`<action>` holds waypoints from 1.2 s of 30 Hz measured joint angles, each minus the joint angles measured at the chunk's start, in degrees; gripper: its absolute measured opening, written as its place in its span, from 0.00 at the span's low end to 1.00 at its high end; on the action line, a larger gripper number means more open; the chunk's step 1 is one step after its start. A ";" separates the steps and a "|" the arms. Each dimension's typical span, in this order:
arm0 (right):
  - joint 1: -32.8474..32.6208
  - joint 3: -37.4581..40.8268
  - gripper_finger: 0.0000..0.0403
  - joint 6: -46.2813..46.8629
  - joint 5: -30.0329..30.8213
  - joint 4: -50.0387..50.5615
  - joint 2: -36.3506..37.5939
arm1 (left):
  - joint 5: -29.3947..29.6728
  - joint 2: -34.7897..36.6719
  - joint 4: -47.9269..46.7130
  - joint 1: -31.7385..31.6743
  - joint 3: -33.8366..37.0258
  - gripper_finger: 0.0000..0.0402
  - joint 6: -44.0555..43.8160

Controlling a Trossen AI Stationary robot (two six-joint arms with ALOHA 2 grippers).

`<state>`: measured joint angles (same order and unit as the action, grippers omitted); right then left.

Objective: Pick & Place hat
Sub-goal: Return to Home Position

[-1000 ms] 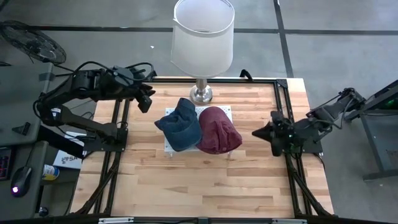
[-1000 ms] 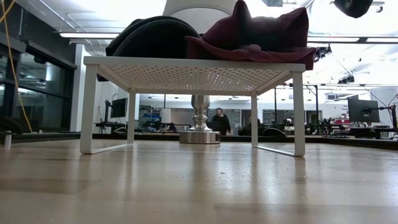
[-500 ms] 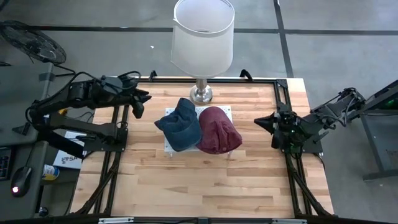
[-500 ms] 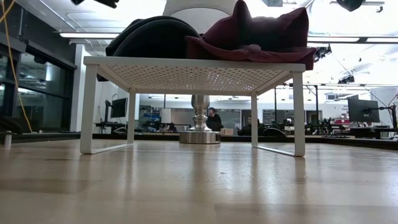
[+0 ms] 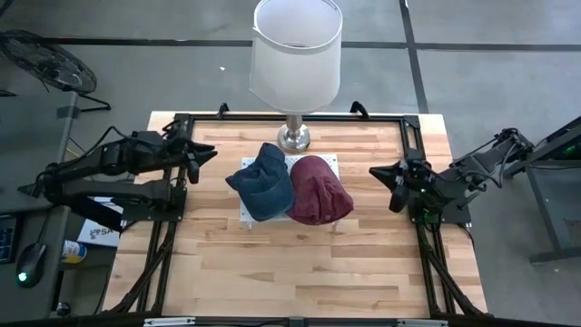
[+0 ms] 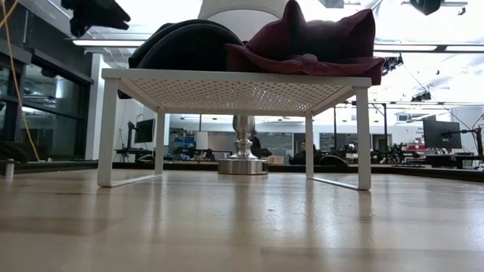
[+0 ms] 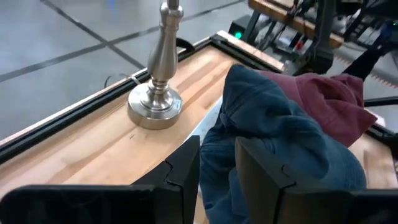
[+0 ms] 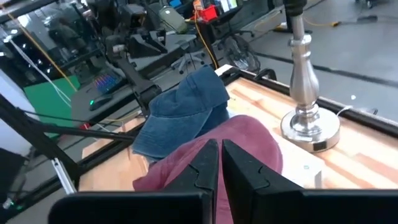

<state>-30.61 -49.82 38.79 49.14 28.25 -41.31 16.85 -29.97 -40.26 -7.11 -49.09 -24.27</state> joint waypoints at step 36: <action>18.90 0.09 0.03 -18.78 -30.08 -50.04 -23.27 | -1.13 22.98 1.33 0.00 15.43 0.25 -1.83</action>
<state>-11.71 -49.74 20.02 19.05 -21.79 -64.58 15.72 -6.99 -38.93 -7.11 -33.65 -26.10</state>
